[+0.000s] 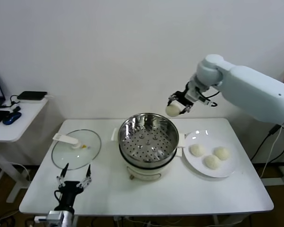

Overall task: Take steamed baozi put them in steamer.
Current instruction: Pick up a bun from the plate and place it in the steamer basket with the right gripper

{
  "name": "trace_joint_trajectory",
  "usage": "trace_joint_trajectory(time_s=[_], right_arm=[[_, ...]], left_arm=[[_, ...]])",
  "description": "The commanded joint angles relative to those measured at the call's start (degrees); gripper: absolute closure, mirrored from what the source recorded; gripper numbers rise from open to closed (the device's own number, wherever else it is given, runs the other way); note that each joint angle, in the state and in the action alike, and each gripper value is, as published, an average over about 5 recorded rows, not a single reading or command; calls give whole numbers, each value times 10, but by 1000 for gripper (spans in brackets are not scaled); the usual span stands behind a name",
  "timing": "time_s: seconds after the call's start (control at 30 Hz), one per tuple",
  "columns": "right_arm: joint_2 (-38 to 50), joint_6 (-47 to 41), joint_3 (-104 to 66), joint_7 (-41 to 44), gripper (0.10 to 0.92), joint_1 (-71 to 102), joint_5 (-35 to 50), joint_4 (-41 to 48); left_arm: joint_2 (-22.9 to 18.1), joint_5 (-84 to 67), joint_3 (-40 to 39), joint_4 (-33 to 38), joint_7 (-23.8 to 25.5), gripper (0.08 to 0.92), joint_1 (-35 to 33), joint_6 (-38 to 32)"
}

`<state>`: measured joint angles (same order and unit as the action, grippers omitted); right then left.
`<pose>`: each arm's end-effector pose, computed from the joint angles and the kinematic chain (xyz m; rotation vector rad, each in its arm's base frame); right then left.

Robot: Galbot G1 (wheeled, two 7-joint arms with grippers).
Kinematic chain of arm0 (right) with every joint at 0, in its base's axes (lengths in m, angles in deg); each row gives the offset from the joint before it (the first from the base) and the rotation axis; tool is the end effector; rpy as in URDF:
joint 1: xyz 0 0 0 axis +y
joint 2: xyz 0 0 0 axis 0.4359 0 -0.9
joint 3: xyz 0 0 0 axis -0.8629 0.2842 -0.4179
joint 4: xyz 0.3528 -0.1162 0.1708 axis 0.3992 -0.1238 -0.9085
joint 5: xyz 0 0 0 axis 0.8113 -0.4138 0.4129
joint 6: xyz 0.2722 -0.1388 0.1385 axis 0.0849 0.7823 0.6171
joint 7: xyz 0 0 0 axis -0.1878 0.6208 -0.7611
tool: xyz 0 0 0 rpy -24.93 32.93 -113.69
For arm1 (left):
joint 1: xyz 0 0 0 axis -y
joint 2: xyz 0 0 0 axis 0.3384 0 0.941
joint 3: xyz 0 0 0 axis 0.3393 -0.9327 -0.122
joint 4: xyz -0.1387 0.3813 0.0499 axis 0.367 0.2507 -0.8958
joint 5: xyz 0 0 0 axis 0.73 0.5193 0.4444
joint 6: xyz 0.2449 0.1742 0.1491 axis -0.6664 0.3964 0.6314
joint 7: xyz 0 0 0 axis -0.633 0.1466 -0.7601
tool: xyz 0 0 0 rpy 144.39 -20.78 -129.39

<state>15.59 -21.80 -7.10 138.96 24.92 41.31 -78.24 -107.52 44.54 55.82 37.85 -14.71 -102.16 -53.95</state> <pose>0.6101 -0.0101 0.0080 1.7999 -0.8162 2.3518 0.1112 0.0718 -0.4051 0.0538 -3.0745 -0.2095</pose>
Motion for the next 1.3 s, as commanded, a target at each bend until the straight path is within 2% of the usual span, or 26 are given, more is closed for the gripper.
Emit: trace_joint_trajectory(time_s=[0.03,0.27,0.87,1.3], right_arm=[[-100,16,17,1,357,22,-34,21],[-142,42,2,-1,355,65,-94,65],[-161,76,-37,-6,355,106,-220,128],[-179,86,-55,-10,346,130,-234,161]], left_arm=[[2,0,2,4,0,177,2,4],[3,1,4,7,0,177,3,7],[2,4,0,5,0,177,7,11],[1,5,2,1,-1,177,8,11]])
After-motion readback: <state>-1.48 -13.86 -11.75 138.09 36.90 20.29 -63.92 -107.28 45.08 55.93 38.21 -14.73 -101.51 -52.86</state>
